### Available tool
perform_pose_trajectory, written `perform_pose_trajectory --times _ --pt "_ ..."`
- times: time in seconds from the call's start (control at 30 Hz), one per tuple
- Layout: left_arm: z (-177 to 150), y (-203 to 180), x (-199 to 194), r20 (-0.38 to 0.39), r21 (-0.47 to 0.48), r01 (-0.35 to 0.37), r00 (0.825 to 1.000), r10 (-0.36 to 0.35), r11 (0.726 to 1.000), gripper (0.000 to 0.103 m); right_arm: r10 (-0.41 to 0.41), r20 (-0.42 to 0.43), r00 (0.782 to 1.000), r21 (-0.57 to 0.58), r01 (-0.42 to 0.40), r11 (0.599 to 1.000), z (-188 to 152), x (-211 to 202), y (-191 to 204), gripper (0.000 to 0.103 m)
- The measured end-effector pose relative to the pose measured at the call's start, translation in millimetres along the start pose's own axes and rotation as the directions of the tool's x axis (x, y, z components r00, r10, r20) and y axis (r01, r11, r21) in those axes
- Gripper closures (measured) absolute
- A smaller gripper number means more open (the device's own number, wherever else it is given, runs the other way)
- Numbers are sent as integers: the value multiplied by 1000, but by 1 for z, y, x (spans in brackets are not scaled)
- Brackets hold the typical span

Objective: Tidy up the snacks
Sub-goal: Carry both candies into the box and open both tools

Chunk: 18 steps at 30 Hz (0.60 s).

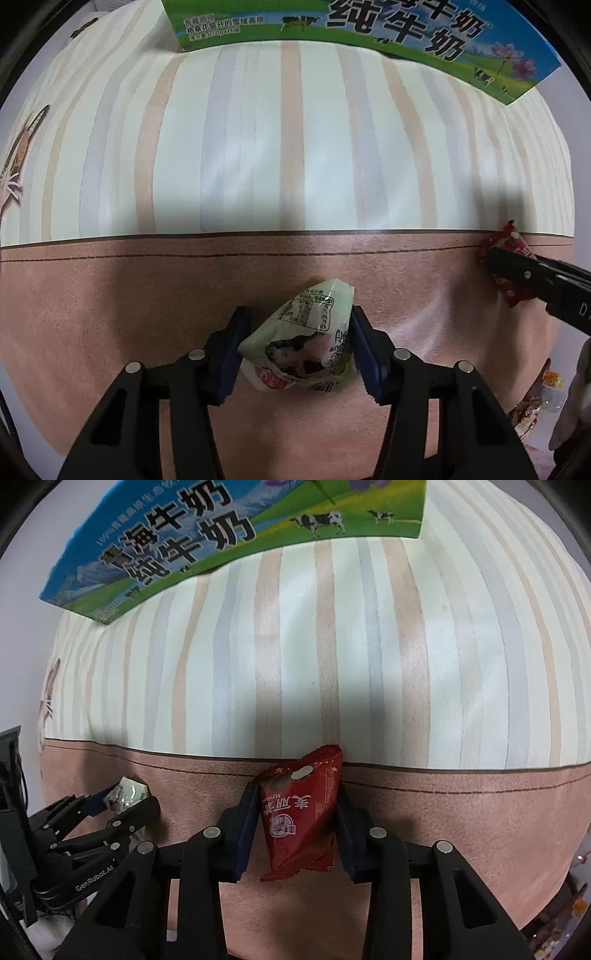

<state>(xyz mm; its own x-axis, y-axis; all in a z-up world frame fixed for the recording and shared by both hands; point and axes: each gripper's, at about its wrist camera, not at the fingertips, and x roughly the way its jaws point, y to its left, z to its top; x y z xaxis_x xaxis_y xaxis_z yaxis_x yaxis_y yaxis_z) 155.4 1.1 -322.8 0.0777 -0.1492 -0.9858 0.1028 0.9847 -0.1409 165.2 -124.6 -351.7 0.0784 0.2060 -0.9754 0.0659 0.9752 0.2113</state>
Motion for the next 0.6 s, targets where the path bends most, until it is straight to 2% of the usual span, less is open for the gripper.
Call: perform_pose_trajectory --times 0.1,0.27,0.33,0.43,0.53,0.6 --pt "0 3 -14 3 -26 40 999 -39 999 52 56 -1 998 28 -56 998 -5 -11 -12 62" --pt "11 0 -67 77 -56 148 987 -143 987 52 167 51 985 45 -169 985 -7 -46 -5 63" --pt "23 -5 -94 118 -49 182 978 -175 982 52 211 99 972 33 -215 976 3 -74 1 63" --pt "49 -11 -140 198 -17 212 959 -204 977 52 238 175 955 -11 -240 971 24 -115 11 63" --pt "81 -13 -175 251 17 223 942 -220 975 52 253 243 937 -64 -244 968 54 -161 18 63" --pt "101 -9 -194 272 37 202 940 -204 979 52 237 281 930 -108 -214 971 81 -187 23 63"
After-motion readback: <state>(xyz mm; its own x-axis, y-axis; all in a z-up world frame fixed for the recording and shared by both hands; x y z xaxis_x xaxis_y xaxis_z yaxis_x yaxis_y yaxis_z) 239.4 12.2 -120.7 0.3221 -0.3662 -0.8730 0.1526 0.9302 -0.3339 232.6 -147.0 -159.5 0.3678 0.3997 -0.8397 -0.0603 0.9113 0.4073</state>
